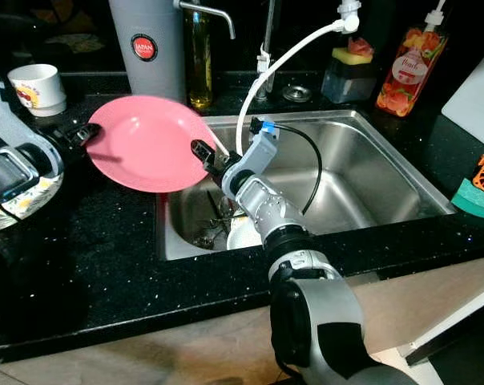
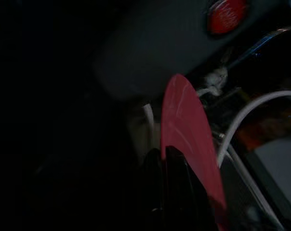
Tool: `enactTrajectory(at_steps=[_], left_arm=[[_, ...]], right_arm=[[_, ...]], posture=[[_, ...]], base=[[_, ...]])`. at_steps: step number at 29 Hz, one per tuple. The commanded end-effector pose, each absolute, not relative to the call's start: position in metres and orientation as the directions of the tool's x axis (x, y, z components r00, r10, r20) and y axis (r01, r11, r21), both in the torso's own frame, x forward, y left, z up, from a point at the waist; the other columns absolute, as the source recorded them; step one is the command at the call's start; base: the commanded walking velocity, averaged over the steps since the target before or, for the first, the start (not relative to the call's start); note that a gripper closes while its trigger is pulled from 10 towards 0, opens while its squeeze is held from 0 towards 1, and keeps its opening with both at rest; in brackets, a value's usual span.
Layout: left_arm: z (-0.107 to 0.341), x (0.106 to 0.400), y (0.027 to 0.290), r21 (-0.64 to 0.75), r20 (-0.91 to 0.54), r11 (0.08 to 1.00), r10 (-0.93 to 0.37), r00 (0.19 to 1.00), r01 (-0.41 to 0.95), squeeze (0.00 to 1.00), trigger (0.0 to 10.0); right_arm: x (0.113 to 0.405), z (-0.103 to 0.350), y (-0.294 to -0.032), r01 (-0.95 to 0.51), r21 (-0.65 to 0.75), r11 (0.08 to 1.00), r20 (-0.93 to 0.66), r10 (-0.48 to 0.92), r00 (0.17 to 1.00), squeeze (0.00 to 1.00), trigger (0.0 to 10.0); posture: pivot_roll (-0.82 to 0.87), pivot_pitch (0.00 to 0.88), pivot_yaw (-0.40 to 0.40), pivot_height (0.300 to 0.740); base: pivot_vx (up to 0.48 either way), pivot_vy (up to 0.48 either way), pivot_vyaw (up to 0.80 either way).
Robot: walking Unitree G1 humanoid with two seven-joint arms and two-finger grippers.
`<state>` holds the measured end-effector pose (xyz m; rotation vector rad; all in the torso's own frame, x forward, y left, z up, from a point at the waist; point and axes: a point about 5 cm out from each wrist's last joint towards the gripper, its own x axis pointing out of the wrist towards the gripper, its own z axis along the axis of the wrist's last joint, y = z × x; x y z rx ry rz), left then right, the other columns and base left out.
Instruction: Kitchen organization
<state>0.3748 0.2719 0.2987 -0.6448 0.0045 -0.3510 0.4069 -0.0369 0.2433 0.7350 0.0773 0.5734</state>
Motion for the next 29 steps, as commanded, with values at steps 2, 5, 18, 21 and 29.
enactTrajectory(at_steps=[2, 5, 18, 21, 29], left_arm=[[0.310, 0.368, 0.265, -0.548, 0.188, 0.721, -0.387, 0.903, 0.424, 0.00, 0.0], [0.317, 0.365, 0.262, -0.547, 0.231, 0.697, -0.405, 0.885, 0.463, 0.00, 0.0], [0.330, 0.358, 0.273, -0.454, 0.303, 0.779, -0.321, 0.898, 0.432, 0.00, 0.0], [0.331, 0.357, 0.273, -0.447, 0.308, 0.780, -0.325, 0.894, 0.437, 0.00, 0.0], [0.333, 0.352, 0.259, -0.449, 0.339, 0.717, -0.415, 0.844, 0.533, 0.00, 0.0]], right_arm=[[0.409, 0.258, -0.043, -0.504, 0.619, 0.602, 0.172, 0.523, 0.835, 0.00, 10.0], [0.409, 0.266, -0.047, -0.526, 0.589, 0.613, 0.198, 0.522, 0.830, 0.00, 10.0], [0.403, 0.324, -0.089, -0.623, 0.555, 0.551, 0.408, 0.473, 0.781, 1.00, 10.0], [0.399, 0.324, -0.091, -0.648, 0.533, 0.544, 0.412, 0.502, 0.761, 1.00, 10.0], [0.389, 0.303, -0.084, -0.683, 0.496, 0.536, 0.342, 0.602, 0.721, 0.00, 10.0]], posture=[[-0.01, 0.137, -0.052, 0.740], [-0.01, 0.133, -0.056, 0.740], [-0.02, 0.118, -0.056, 0.740], [-0.02, 0.114, -0.055, 0.740], [-0.02, 0.111, -0.056, 0.740]], base=[[0.000, 0.000, 0.00], [0.000, 0.000, 0.00], [0.000, 0.000, 0.00], [0.000, 0.000, 0.00], [0.000, 0.000, 0.00]])
